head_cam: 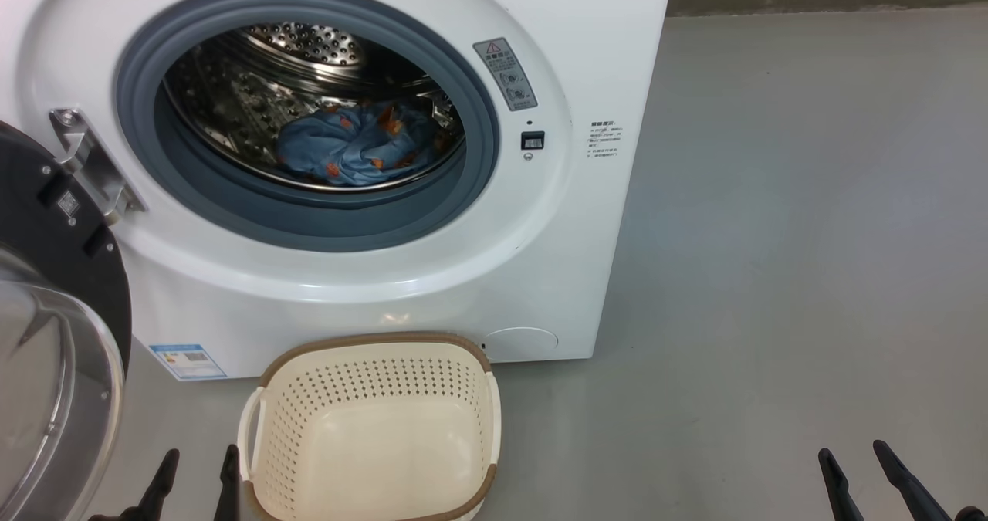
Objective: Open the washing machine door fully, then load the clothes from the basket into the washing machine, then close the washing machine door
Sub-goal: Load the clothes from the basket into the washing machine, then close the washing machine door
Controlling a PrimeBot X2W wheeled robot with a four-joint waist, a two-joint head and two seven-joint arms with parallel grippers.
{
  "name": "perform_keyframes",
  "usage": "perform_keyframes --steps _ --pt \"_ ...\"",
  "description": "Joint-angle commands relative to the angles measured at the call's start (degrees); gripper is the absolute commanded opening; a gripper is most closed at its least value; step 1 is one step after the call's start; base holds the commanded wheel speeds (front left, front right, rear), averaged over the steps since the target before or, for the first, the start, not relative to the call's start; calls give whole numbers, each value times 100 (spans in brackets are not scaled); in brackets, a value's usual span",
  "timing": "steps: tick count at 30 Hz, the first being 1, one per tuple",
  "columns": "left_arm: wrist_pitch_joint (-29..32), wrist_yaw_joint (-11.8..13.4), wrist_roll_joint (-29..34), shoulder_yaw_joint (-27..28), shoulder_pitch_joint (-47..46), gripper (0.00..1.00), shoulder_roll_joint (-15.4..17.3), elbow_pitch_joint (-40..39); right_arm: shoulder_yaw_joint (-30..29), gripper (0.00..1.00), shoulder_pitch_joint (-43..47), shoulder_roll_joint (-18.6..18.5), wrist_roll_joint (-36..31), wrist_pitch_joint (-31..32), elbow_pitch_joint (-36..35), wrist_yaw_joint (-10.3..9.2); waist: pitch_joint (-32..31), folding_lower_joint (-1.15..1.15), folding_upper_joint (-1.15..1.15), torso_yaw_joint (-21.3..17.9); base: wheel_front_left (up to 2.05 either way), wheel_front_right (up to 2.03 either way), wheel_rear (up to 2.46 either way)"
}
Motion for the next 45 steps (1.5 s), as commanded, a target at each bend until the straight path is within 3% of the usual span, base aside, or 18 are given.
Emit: perform_keyframes --steps 1,17,36,45 --pt "-32 -15 -14 201 -49 100 75 -177 103 100 -21 -126 -54 -28 -155 16 7 1 0 6 0 0 0" --pt "-32 -15 43 251 -97 100 51 -222 118 100 -29 -118 -63 -28 -167 16 27 1 0 31 -5 5 0" --pt "-32 -15 -15 154 7 100 52 -376 126 100 -1 -118 -60 -28 -173 16 -23 1 0 102 -75 75 0" --pt "-32 -15 -87 295 21 100 37 -391 255 100 -54 -171 -52 -28 -149 16 -36 1 0 387 0 0 0"
